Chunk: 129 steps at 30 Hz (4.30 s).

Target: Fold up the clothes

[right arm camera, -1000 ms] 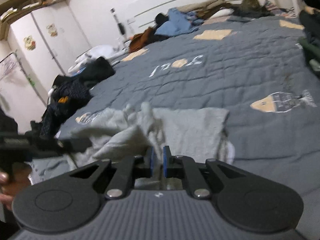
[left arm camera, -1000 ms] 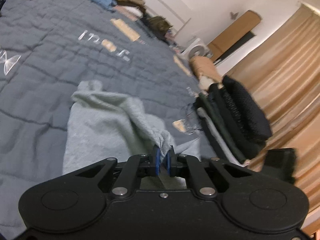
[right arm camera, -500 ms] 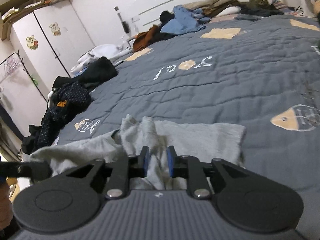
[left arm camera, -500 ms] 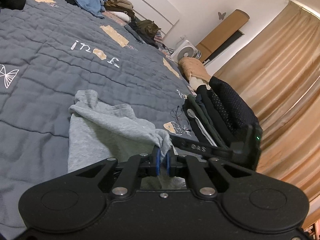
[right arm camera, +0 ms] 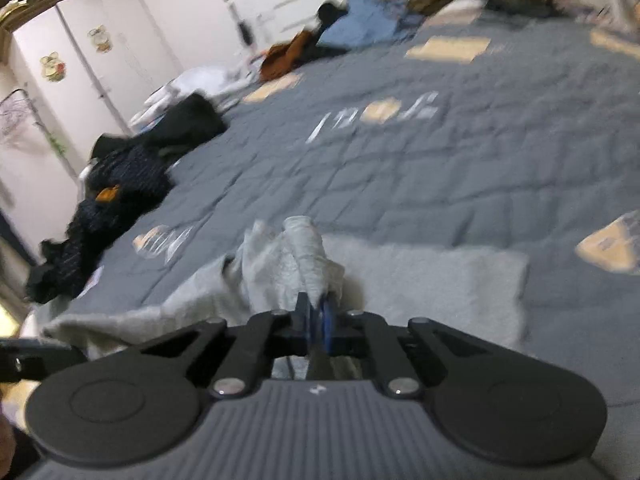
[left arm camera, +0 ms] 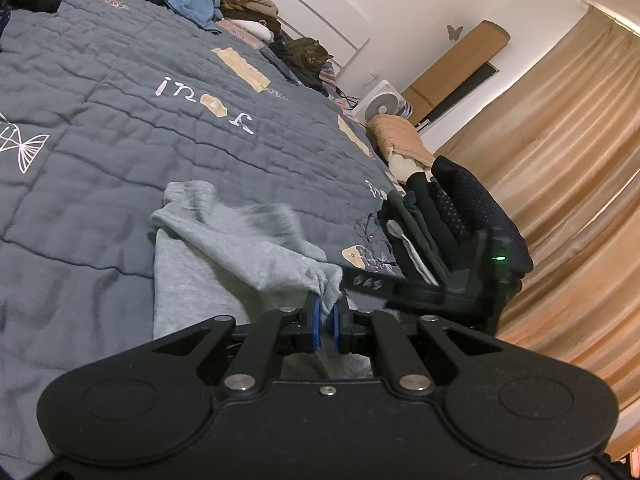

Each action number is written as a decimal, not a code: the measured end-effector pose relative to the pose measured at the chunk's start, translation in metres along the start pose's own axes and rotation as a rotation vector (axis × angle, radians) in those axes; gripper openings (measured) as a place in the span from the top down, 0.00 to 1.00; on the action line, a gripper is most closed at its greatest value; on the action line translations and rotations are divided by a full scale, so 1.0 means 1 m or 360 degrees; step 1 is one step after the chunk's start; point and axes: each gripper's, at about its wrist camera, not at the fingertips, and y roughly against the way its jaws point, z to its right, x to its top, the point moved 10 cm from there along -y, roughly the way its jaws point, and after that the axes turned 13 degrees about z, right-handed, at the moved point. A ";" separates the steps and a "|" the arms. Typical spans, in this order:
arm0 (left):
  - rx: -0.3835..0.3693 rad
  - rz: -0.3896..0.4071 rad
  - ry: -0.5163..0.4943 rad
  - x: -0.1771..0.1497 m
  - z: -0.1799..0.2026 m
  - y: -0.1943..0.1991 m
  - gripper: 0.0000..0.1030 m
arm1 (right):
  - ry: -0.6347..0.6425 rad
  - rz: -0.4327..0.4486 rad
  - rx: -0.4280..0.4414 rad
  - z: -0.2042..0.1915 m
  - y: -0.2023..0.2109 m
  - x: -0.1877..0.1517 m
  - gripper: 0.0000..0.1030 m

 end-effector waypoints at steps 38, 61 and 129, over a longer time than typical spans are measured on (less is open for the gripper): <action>0.0021 -0.0026 -0.0019 -0.005 0.000 -0.004 0.94 | -0.0017 0.0034 -0.0264 0.058 0.000 -0.012 0.98; 0.0035 0.0000 0.0003 -0.001 -0.003 -0.008 0.94 | -0.0110 0.0182 -0.0074 0.055 0.063 0.030 0.61; 0.0359 -0.0029 -0.0117 0.069 -0.114 -0.083 0.94 | -0.0257 0.0050 -0.0020 0.045 0.034 0.006 0.55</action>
